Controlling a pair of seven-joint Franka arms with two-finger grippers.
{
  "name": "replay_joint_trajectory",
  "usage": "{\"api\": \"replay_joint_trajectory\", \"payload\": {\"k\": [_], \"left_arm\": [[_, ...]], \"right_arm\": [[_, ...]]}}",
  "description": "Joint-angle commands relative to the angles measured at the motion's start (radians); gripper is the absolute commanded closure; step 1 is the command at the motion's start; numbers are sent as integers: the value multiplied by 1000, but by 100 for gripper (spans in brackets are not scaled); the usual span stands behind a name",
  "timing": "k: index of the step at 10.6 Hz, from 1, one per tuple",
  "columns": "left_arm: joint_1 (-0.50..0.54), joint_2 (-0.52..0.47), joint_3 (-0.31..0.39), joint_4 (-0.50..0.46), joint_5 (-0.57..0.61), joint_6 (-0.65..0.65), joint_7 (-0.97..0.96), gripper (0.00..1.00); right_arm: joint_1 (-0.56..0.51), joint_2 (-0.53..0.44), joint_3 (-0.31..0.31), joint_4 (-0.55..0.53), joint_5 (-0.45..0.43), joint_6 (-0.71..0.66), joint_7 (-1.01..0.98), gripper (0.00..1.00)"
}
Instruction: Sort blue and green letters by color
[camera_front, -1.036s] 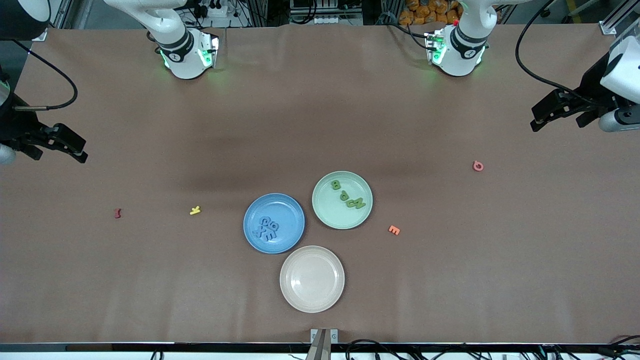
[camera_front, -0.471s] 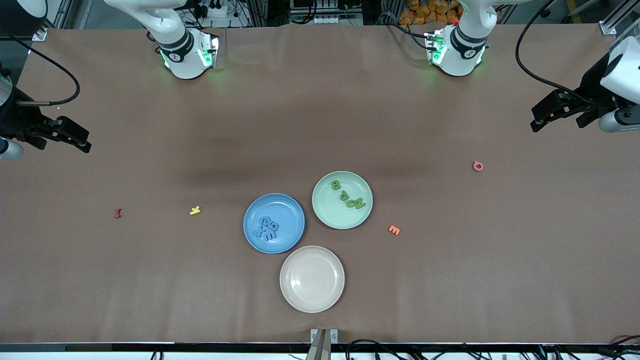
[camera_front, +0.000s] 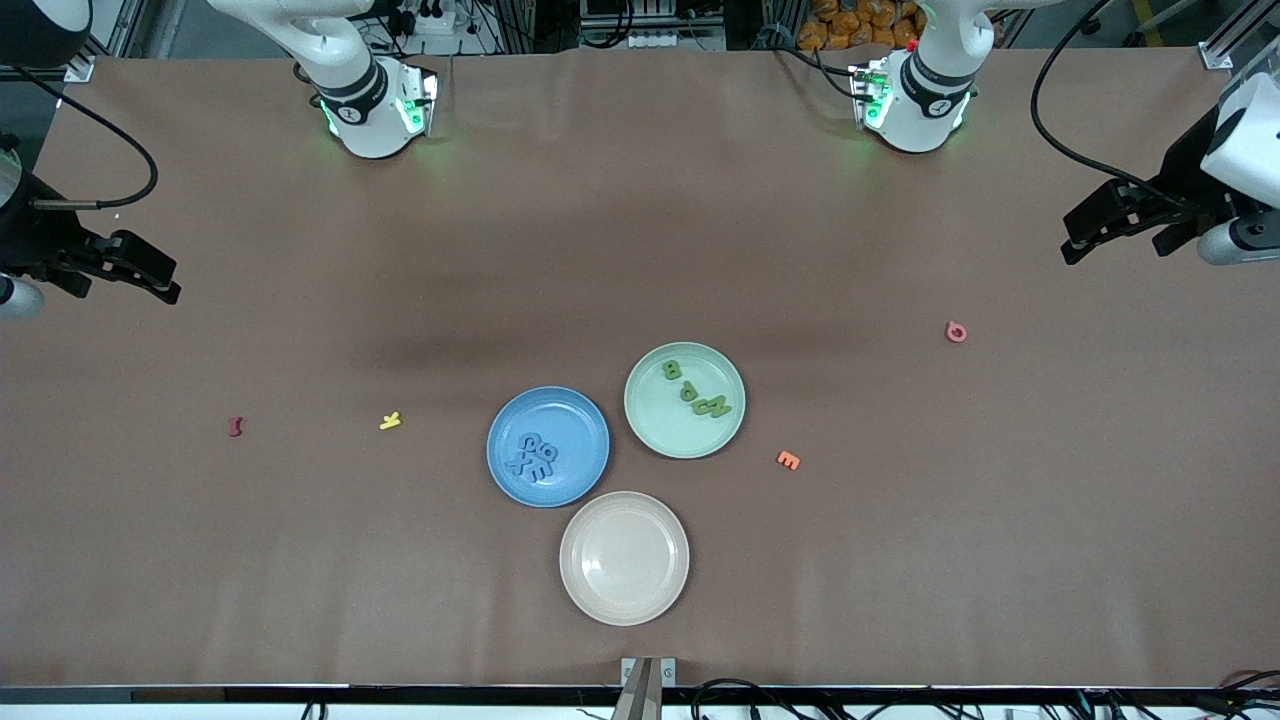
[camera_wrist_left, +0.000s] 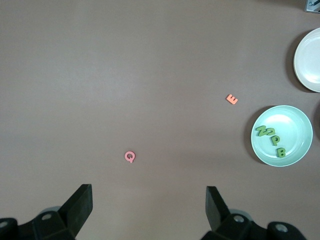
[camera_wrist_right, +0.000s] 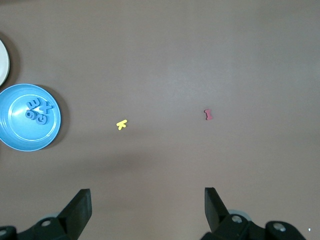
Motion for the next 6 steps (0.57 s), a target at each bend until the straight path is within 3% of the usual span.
{"api": "replay_joint_trajectory", "payload": {"k": [1,6], "left_arm": [[0,2,-2,8,25,6,20,0],[-2,3,-5,8,25,6,18,0]], "right_arm": [[17,2,-4,10,3,-18,12,0],[33,30,-4,10,8,-9,13,0]]}}
